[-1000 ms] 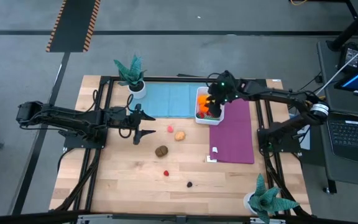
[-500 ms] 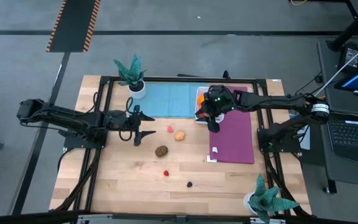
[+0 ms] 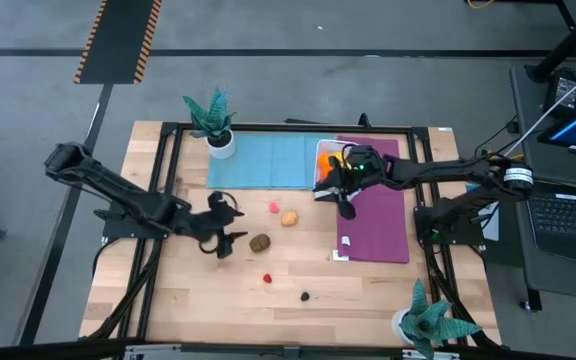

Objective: Pick and placing Produce into tupperware
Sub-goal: Put the brown kiwi into the white container

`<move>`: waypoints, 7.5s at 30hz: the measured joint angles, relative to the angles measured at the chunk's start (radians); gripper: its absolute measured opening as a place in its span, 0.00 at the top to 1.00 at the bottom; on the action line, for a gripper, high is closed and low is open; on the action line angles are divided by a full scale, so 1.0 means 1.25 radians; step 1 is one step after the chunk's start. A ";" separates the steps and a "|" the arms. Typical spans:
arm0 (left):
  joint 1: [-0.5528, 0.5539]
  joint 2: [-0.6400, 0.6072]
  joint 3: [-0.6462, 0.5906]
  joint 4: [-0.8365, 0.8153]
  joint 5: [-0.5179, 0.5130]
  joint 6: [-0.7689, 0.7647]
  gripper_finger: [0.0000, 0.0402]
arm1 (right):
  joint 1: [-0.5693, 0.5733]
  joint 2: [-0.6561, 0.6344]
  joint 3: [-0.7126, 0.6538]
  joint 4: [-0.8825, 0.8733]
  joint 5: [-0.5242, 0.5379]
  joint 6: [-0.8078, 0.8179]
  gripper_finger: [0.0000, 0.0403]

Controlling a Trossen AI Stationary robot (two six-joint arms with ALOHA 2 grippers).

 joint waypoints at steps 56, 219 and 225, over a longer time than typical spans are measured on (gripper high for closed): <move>-0.025 0.474 0.428 -0.385 0.062 -0.330 0.12 | 0.050 -0.112 -0.002 -0.071 -0.009 -0.044 0.68; 0.483 0.504 0.269 0.680 0.367 0.449 0.42 | -0.073 -0.391 -0.442 0.426 0.351 0.190 0.68; 0.507 0.605 0.403 0.627 0.445 0.450 0.42 | -0.128 -0.441 -0.441 0.298 0.317 0.189 0.68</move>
